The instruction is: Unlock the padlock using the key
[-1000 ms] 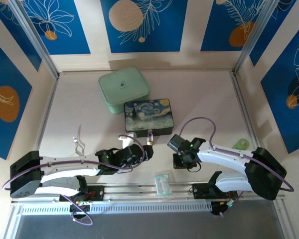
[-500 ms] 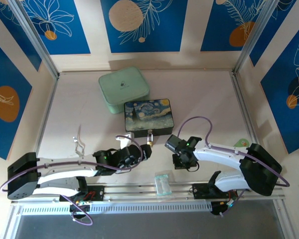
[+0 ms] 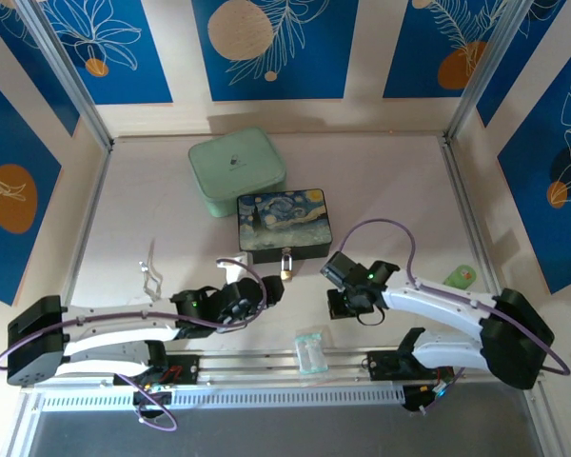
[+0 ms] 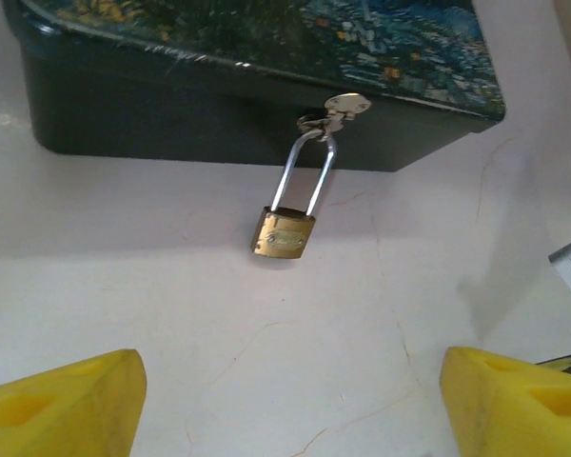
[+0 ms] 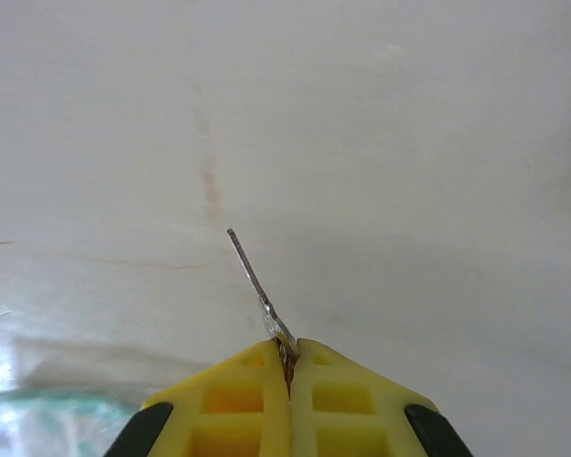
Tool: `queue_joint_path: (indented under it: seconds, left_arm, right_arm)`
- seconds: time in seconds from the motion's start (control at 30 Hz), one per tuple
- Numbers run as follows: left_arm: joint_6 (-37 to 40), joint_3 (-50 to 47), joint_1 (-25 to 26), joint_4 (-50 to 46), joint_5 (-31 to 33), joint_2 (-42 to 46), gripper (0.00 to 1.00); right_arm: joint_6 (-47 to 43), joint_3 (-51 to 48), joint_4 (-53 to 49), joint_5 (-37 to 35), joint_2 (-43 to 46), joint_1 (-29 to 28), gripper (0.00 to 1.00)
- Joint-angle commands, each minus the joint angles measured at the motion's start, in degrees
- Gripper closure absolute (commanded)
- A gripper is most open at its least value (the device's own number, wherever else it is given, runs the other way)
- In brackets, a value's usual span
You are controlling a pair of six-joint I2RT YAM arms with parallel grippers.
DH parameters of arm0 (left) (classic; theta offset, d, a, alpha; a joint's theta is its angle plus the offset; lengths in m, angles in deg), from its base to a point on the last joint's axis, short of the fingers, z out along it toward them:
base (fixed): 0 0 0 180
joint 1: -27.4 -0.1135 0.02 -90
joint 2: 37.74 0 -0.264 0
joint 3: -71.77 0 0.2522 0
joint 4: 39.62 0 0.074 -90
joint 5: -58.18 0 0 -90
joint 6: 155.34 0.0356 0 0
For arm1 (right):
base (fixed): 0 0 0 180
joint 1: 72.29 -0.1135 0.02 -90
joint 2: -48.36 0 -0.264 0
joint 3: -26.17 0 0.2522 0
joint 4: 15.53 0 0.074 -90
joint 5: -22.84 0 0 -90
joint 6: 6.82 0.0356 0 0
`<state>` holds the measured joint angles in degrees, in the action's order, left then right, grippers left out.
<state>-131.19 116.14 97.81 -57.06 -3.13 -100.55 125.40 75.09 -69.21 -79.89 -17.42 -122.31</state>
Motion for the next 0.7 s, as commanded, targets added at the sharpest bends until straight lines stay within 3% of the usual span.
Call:
queue_joint_path:
  seconds: [0.0, 0.23, 0.67]
  left_arm:
    - [3.92, -2.85, 0.42, 10.93, -2.44, 1.67, 0.25]
    - [6.85, -5.21, 0.51, 22.95, -5.19, 2.19, 0.27]
    - [2.54, -4.88, 0.52, 31.97, -9.8, -2.98, 0.38]
  right_arm:
    - [-4.38, 1.62, 2.47, 5.51, 4.11, -0.69, 0.99]
    - [-4.32, 1.26, 12.39, 15.18, 7.99, -0.73, 0.99]
    - [-1.13, -0.68, 28.18, 26.69, 9.48, 1.43, 0.99]
